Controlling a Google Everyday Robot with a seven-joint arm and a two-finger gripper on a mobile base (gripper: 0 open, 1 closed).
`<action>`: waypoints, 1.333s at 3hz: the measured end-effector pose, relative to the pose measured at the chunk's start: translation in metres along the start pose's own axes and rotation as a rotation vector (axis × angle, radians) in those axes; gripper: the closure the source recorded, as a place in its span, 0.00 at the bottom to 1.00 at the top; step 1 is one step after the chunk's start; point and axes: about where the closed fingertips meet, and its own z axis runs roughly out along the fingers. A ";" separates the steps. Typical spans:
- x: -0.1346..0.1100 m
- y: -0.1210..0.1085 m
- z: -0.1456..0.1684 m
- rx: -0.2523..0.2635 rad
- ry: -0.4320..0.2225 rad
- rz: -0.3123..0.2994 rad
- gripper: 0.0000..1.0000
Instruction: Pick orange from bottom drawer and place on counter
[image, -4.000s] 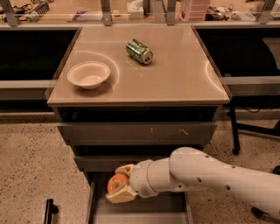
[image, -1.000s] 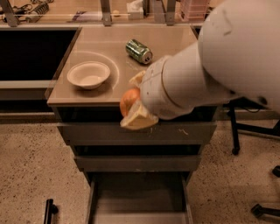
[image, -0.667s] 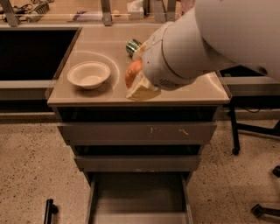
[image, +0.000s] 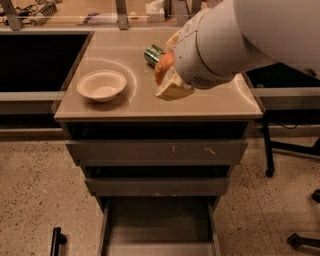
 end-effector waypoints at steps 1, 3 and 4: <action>0.004 -0.008 0.005 0.005 -0.028 0.003 1.00; 0.025 -0.034 0.042 0.016 -0.055 0.028 1.00; 0.039 -0.036 0.060 0.018 -0.053 0.069 1.00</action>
Offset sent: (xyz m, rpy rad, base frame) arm 0.0698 -0.0151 -0.0217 0.0711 -0.0020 0.0366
